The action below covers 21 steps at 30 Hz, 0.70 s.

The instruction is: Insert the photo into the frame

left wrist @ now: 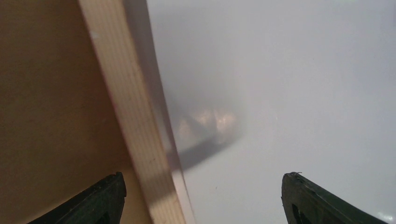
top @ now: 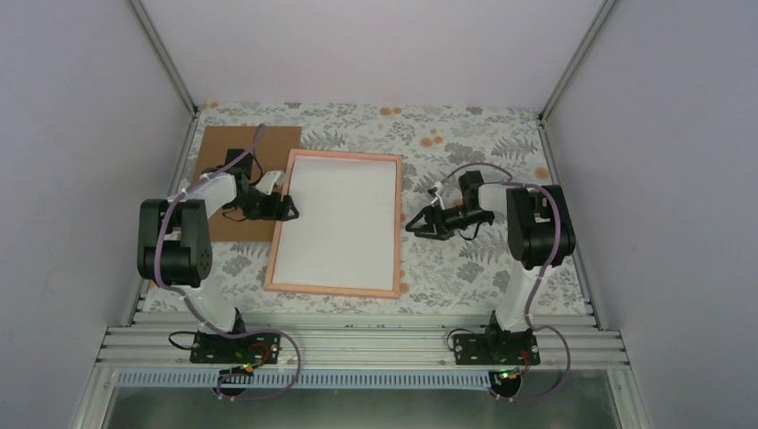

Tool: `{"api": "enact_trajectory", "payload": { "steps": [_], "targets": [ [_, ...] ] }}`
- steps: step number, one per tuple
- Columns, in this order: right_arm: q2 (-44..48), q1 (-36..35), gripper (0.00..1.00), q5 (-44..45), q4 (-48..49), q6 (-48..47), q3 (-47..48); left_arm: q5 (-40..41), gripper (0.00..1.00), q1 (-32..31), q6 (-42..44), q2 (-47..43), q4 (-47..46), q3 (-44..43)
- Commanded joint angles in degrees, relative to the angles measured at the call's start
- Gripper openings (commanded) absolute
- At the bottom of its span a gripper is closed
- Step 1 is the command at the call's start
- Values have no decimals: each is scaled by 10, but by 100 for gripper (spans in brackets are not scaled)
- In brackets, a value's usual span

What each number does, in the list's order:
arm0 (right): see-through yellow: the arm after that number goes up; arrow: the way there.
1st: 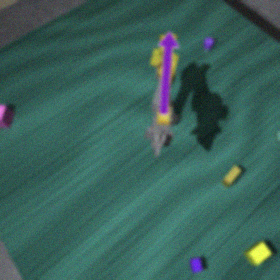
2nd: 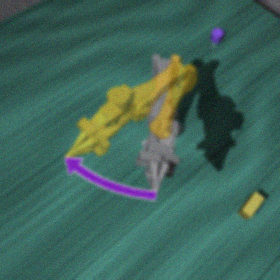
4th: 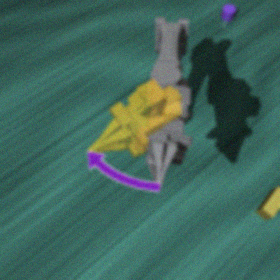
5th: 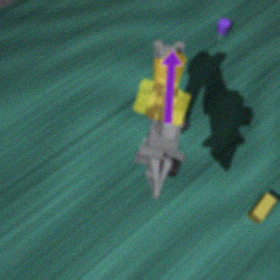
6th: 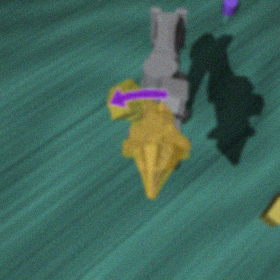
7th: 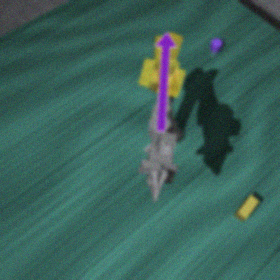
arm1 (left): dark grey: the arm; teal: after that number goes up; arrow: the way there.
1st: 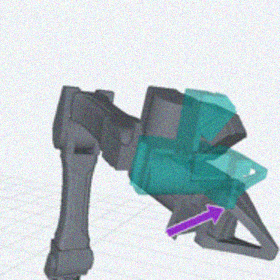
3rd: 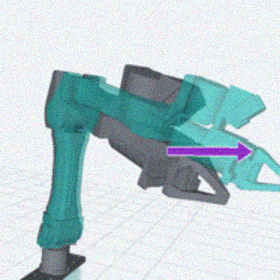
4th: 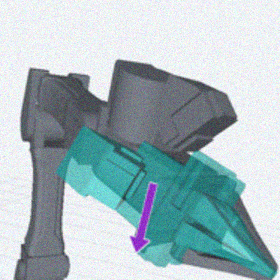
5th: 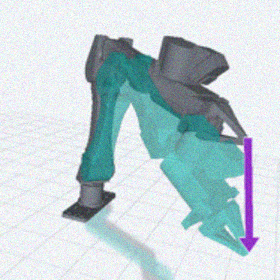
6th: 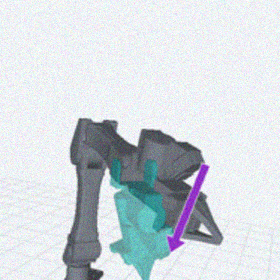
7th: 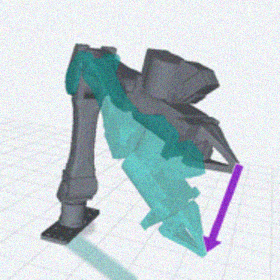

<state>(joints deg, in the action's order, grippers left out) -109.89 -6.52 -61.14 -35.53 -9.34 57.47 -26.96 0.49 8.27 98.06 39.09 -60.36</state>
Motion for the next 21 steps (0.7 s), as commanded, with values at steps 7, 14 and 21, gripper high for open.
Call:
{"api": "enact_trajectory", "payload": {
  "steps": [7,14,21],
  "targets": [
    [-69,-8,76,-55,-7,8,80,-158,80,-33,-32,47,-67,1],
    [-94,38,73,-49,-40,4,136,-189,79,-84,-95,89,-139,-30],
    [-108,93,72,-11,-34,26,191,-172,78,-128,-122,170,-178,-129]
  ]
}}
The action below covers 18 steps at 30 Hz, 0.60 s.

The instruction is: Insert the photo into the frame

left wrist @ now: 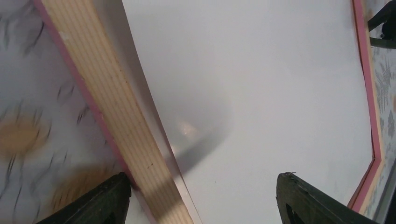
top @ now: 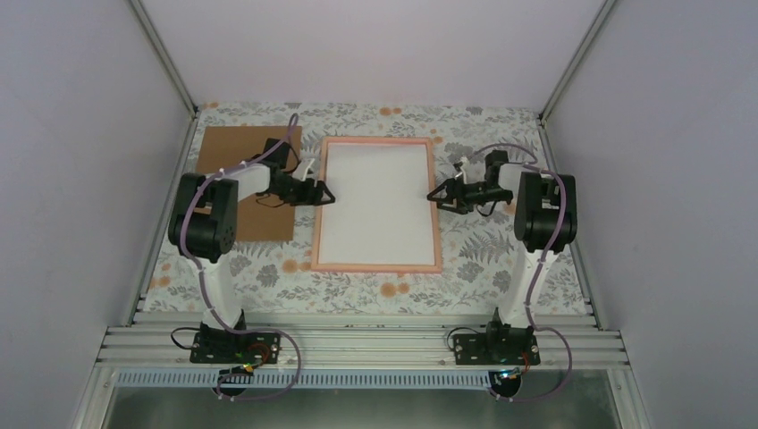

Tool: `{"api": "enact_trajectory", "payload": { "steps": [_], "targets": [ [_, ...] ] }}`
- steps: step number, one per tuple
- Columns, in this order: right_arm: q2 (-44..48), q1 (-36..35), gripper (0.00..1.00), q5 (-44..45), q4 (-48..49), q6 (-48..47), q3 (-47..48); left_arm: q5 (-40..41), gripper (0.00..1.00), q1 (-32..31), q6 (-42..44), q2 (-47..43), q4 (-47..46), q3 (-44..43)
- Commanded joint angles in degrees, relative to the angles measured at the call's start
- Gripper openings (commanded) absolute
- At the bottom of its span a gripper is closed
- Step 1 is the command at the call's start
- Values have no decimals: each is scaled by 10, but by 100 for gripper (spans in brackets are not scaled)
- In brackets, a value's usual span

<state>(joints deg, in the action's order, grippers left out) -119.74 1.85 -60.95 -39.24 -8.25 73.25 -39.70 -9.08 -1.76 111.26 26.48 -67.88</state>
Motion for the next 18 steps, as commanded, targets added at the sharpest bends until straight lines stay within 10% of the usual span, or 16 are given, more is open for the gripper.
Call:
{"api": "enact_trajectory", "payload": {
  "steps": [1,18],
  "targets": [
    [-12,15,72,-7,5,17,41,-41,78,-38,-24,49,-55,-70],
    [121,36,90,97,78,35,139,153,100,29,91,-81,20,-103]
  ]
}}
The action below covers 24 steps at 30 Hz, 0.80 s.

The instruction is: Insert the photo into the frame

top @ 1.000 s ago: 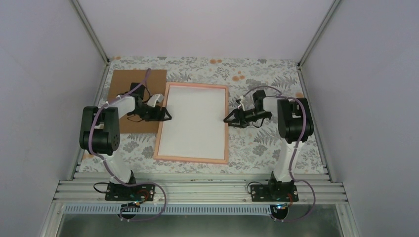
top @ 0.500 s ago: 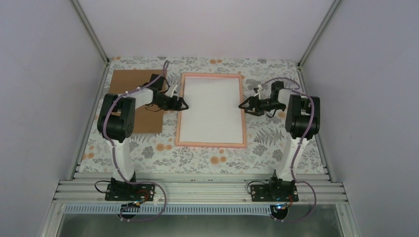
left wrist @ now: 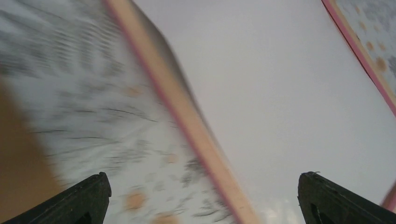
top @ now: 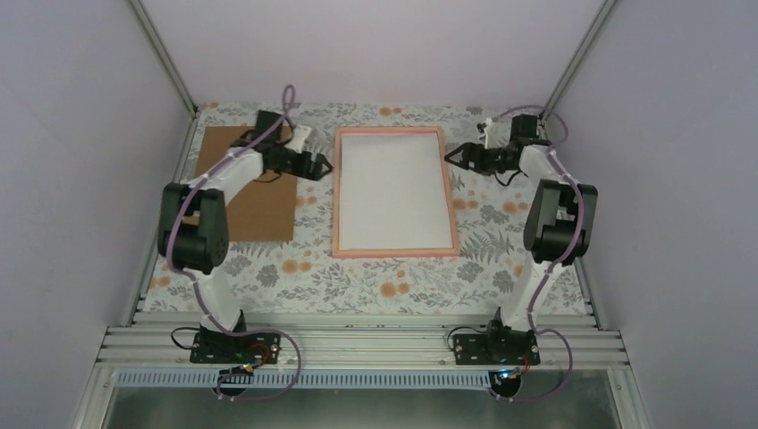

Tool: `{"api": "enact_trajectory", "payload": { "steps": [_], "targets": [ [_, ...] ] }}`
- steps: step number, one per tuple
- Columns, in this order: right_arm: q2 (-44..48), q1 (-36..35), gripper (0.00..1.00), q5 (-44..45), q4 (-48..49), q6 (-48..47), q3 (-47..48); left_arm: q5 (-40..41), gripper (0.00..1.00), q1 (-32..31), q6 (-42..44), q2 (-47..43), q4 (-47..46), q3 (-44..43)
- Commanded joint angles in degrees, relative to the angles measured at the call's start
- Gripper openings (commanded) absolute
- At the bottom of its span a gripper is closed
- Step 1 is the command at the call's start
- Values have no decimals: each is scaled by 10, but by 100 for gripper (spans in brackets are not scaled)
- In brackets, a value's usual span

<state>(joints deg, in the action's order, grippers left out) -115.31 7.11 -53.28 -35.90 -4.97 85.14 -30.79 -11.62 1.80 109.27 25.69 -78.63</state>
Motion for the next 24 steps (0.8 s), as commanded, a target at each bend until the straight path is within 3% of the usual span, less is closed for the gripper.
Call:
{"api": "enact_trajectory", "payload": {
  "steps": [1,5,8,12,14,15,19,24],
  "targets": [
    [96,-30,90,35,57,-3,21,73,100,75,65,-72,31,6],
    [177,-92,100,117,137,-33,16,101,100,152,113,-114,38,11],
    [234,-107,100,52,265,-14,-30,124,100,205,154,-139,34,17],
    [221,-108,100,2,459,219,-75,96,100,277,202,-113,56,-2],
    [149,-119,100,-96,534,353,-51,91,100,311,213,-81,72,-33],
    [121,-136,100,-95,532,390,-34,91,100,326,217,-65,79,-44],
    [74,-248,100,31,386,300,37,92,100,364,224,-3,105,-90],
    [11,-363,100,79,372,340,68,70,100,385,213,45,119,-110]
  ]
}}
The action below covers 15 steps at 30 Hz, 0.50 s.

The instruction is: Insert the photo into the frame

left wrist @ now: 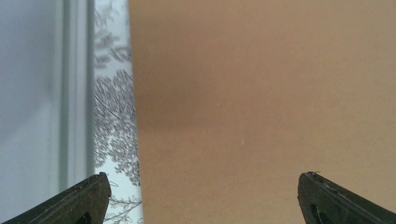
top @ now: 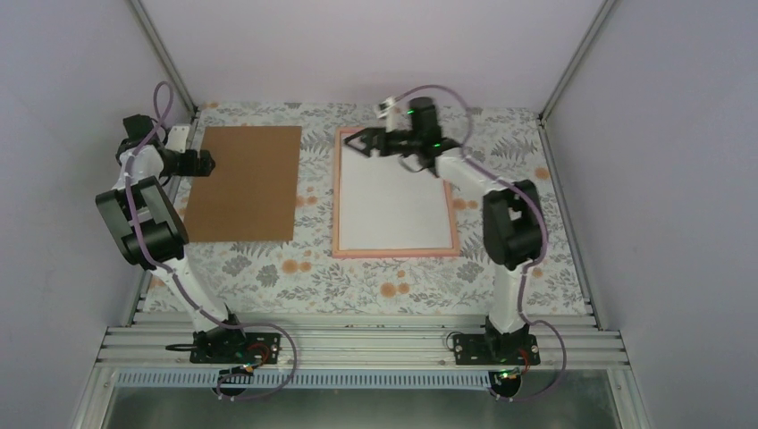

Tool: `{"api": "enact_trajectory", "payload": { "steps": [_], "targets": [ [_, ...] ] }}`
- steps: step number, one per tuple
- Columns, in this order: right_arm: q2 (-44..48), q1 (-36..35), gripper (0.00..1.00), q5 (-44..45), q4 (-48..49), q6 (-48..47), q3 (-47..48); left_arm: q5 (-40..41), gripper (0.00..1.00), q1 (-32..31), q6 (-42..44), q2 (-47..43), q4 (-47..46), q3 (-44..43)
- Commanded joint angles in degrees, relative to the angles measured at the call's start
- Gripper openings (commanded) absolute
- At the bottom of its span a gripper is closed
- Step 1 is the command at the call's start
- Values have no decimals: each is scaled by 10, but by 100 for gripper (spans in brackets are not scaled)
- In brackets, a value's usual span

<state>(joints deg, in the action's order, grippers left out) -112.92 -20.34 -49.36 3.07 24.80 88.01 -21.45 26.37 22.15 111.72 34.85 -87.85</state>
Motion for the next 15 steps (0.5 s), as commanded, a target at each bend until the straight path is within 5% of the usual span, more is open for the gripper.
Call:
{"api": "enact_trajectory", "payload": {
  "steps": [1,15],
  "targets": [
    [-24,-107,100,48,-21,49,45,-18,100,5,7,29,26,-17],
    [-174,-240,98,200,-90,168,126,24,100,14,-32,59,-38,59]
  ]
}}
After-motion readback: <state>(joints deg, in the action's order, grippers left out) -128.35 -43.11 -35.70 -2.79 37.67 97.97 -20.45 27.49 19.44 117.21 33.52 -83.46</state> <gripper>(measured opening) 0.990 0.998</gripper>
